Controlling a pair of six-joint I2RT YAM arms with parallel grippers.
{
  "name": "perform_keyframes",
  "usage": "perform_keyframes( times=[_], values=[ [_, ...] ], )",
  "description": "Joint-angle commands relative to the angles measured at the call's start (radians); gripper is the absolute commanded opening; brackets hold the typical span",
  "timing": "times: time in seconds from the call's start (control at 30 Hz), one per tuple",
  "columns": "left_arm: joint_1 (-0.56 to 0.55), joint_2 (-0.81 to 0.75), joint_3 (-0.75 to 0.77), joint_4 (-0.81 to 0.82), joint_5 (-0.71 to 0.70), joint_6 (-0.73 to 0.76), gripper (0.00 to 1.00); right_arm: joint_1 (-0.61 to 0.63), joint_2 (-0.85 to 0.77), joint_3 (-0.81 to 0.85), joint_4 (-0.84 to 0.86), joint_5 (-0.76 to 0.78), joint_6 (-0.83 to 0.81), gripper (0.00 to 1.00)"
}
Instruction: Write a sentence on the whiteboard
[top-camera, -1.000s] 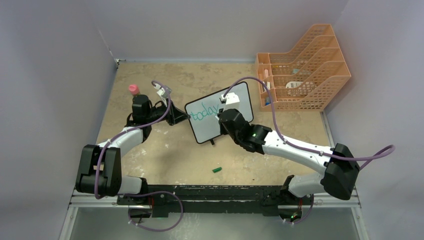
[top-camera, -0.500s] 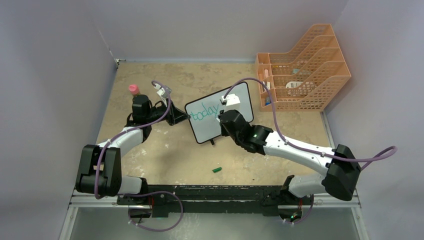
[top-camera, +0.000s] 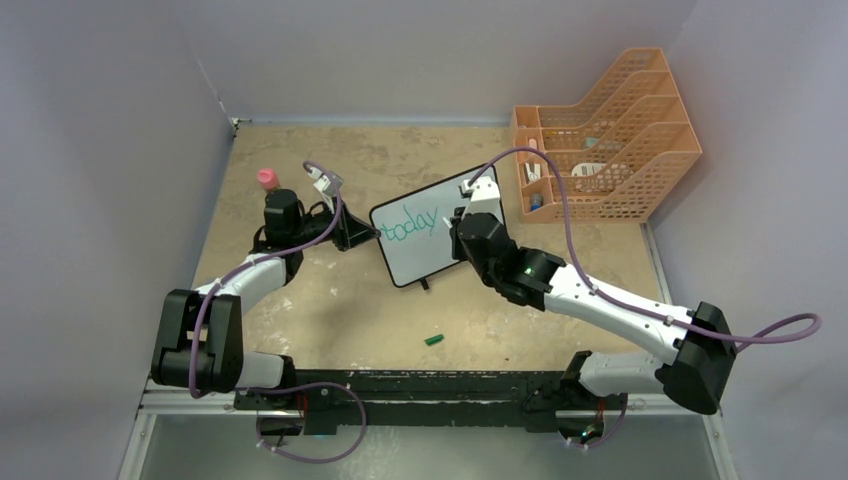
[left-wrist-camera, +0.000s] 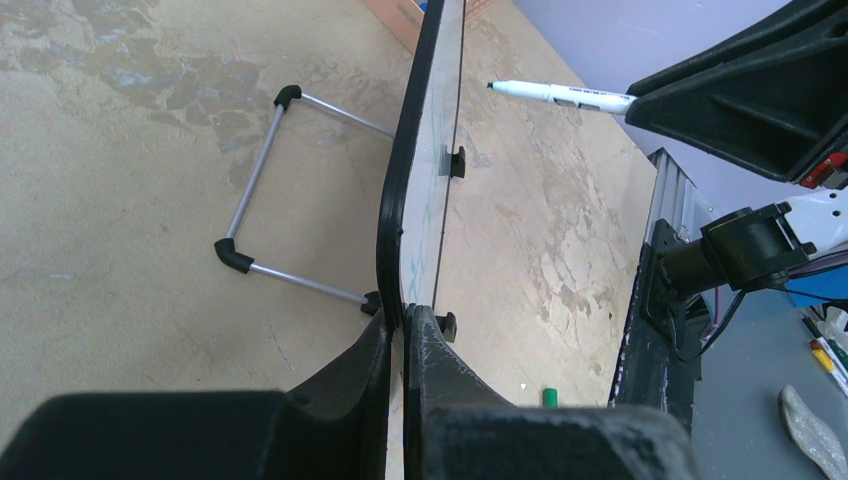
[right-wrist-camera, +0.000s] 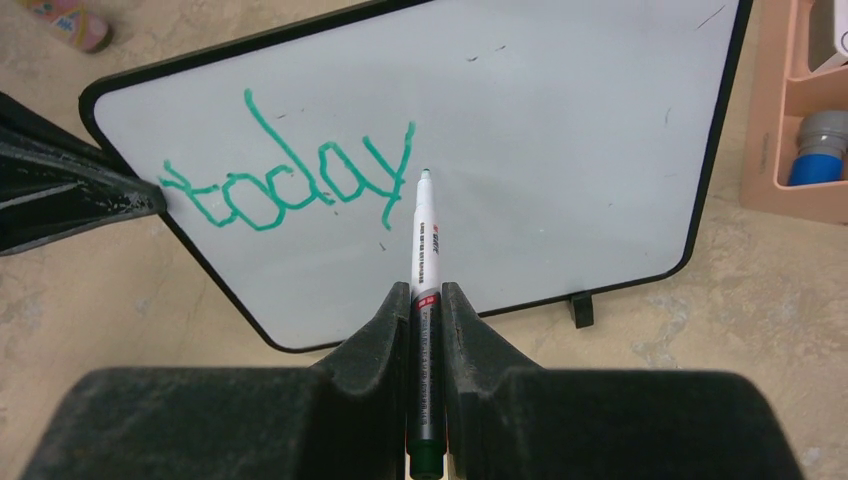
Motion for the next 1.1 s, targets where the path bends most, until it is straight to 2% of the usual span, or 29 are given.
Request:
perform_keyframes(
  times=[0.0, 1.07],
  values=[
    [-0.007, -0.024, 0.031, 0.009, 0.007, 0.042, 0.0, -0.014, -0.01, 0.009, 0.077, 0.037, -0.022, 0.0],
    [-0.008, -0.015, 0.031, 0.006, 0.005, 0.045, 0.0, -0.034, 0.057, 0.04, 0.179, 0.049, -0.069, 0.0]
  ],
)
